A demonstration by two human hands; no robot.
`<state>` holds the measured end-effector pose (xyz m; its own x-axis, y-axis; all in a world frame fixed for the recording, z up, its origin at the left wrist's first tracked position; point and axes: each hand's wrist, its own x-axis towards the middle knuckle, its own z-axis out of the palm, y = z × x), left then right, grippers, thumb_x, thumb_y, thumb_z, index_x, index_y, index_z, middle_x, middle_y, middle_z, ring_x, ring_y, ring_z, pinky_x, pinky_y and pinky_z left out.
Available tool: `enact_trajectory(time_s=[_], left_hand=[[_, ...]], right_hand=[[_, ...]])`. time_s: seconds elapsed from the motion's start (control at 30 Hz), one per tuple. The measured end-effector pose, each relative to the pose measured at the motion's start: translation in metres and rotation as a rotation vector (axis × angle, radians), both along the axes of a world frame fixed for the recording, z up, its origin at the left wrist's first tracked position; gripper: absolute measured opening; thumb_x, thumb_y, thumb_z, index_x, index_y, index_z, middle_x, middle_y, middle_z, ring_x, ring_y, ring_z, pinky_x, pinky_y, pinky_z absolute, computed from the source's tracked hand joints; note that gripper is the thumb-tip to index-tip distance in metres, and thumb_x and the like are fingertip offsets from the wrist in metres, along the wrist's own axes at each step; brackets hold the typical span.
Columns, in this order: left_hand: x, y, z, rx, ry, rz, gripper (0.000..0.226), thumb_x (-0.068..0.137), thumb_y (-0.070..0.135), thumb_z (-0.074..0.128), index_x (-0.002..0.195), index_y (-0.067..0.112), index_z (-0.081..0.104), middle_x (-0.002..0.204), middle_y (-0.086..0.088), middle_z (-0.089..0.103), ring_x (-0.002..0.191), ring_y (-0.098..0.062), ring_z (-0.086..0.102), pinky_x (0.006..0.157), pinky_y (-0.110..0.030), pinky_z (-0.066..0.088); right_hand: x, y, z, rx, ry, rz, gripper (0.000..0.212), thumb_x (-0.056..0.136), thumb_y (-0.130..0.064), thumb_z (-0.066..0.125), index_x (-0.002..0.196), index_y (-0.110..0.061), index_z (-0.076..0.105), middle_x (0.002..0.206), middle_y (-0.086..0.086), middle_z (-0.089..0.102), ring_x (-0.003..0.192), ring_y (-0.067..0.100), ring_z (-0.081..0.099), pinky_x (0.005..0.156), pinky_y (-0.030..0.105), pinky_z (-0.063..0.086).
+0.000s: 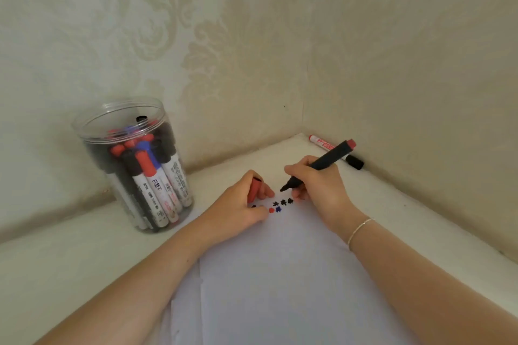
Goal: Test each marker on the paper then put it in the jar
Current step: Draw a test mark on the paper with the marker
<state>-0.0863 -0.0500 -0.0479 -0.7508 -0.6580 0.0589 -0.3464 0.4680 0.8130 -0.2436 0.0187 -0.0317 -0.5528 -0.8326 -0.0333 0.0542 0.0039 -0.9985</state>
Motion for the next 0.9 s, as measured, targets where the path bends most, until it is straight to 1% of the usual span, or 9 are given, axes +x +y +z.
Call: enact_trajectory(time_s=[0.07, 0.13, 0.2, 0.27, 0.37, 0.63, 0.73, 0.83, 0.9], left_hand=[[-0.001, 0.001, -0.004, -0.026, -0.017, -0.005, 0.034, 0.069, 0.023, 0.068, 0.094, 0.022, 0.046, 0.105, 0.013, 0.062, 0.096, -0.006, 0.054, 0.086, -0.031, 0.046], [-0.002, 0.001, -0.006, -0.074, -0.036, 0.022, 0.044, 0.070, 0.034, 0.081, 0.099, 0.022, 0.050, 0.100, 0.017, 0.059, 0.090, -0.001, 0.053, 0.083, -0.028, 0.047], [-0.002, 0.002, -0.007, -0.125, -0.051, 0.040, 0.050, 0.065, 0.044, 0.082, 0.100, 0.027, 0.052, 0.099, 0.014, 0.057, 0.086, -0.003, 0.052, 0.081, -0.028, 0.047], [-0.003, 0.002, -0.007, -0.153, -0.052, 0.043, 0.052, 0.060, 0.050, 0.082, 0.099, 0.032, 0.051, 0.099, 0.010, 0.057, 0.088, -0.006, 0.054, 0.080, -0.030, 0.049], [-0.004, 0.003, -0.009, -0.175, -0.050, 0.058, 0.054, 0.056, 0.053, 0.080, 0.098, 0.034, 0.051, 0.097, 0.016, 0.056, 0.090, -0.003, 0.054, 0.078, -0.029, 0.049], [-0.005, 0.004, -0.007, -0.217, -0.068, 0.046, 0.055, 0.056, 0.056, 0.076, 0.099, 0.034, 0.050, 0.093, 0.019, 0.054, 0.087, -0.001, 0.052, 0.074, -0.026, 0.047], [-0.005, 0.004, -0.009, -0.215, -0.063, 0.042, 0.055, 0.056, 0.054, 0.077, 0.100, 0.033, 0.050, 0.090, 0.023, 0.052, 0.086, 0.000, 0.051, 0.072, -0.021, 0.044], [-0.005, 0.002, -0.010, -0.205, -0.057, 0.034, 0.054, 0.056, 0.054, 0.077, 0.097, 0.035, 0.048, 0.092, 0.023, 0.053, 0.086, 0.000, 0.051, 0.072, -0.020, 0.042], [-0.005, 0.002, -0.011, -0.193, -0.050, 0.028, 0.051, 0.056, 0.054, 0.078, 0.092, 0.037, 0.045, 0.097, 0.021, 0.056, 0.088, -0.001, 0.052, 0.074, -0.022, 0.044]], right_hand=[[0.003, -0.001, -0.007, 0.052, 0.078, -0.083, 0.025, 0.078, -0.002, 0.062, 0.060, -0.008, 0.045, 0.053, 0.010, 0.046, 0.036, 0.015, 0.043, 0.037, 0.019, 0.033], [0.004, -0.004, -0.012, 0.080, 0.137, -0.147, 0.027, 0.074, -0.003, 0.058, 0.057, -0.011, 0.040, 0.053, 0.009, 0.040, 0.041, 0.017, 0.038, 0.039, 0.020, 0.030], [0.005, -0.004, -0.013, 0.106, 0.203, -0.177, 0.024, 0.073, -0.005, 0.058, 0.060, -0.011, 0.038, 0.056, 0.008, 0.037, 0.050, 0.018, 0.034, 0.042, 0.020, 0.028], [0.006, -0.004, -0.014, 0.119, 0.249, -0.179, 0.024, 0.072, -0.007, 0.058, 0.061, -0.012, 0.038, 0.055, 0.006, 0.035, 0.052, 0.016, 0.032, 0.040, 0.018, 0.027], [0.007, -0.004, -0.016, 0.137, 0.312, -0.161, 0.021, 0.072, -0.009, 0.061, 0.063, -0.011, 0.042, 0.055, 0.004, 0.036, 0.051, 0.014, 0.032, 0.038, 0.014, 0.026], [0.008, -0.007, -0.017, 0.157, 0.377, -0.165, 0.018, 0.072, -0.013, 0.063, 0.066, -0.010, 0.046, 0.057, 0.004, 0.042, 0.051, 0.015, 0.037, 0.041, 0.018, 0.031], [0.008, -0.008, -0.019, 0.158, 0.413, -0.164, 0.019, 0.074, -0.013, 0.062, 0.066, -0.010, 0.045, 0.058, 0.003, 0.040, 0.051, 0.014, 0.035, 0.039, 0.017, 0.030], [0.007, -0.008, -0.020, 0.139, 0.423, -0.160, 0.023, 0.076, -0.011, 0.061, 0.066, -0.011, 0.040, 0.058, 0.002, 0.036, 0.051, 0.014, 0.032, 0.039, 0.014, 0.028], [0.005, -0.008, -0.020, 0.123, 0.410, -0.166, 0.024, 0.074, -0.009, 0.060, 0.064, -0.012, 0.038, 0.056, 0.002, 0.034, 0.051, 0.014, 0.031, 0.041, 0.019, 0.028]])
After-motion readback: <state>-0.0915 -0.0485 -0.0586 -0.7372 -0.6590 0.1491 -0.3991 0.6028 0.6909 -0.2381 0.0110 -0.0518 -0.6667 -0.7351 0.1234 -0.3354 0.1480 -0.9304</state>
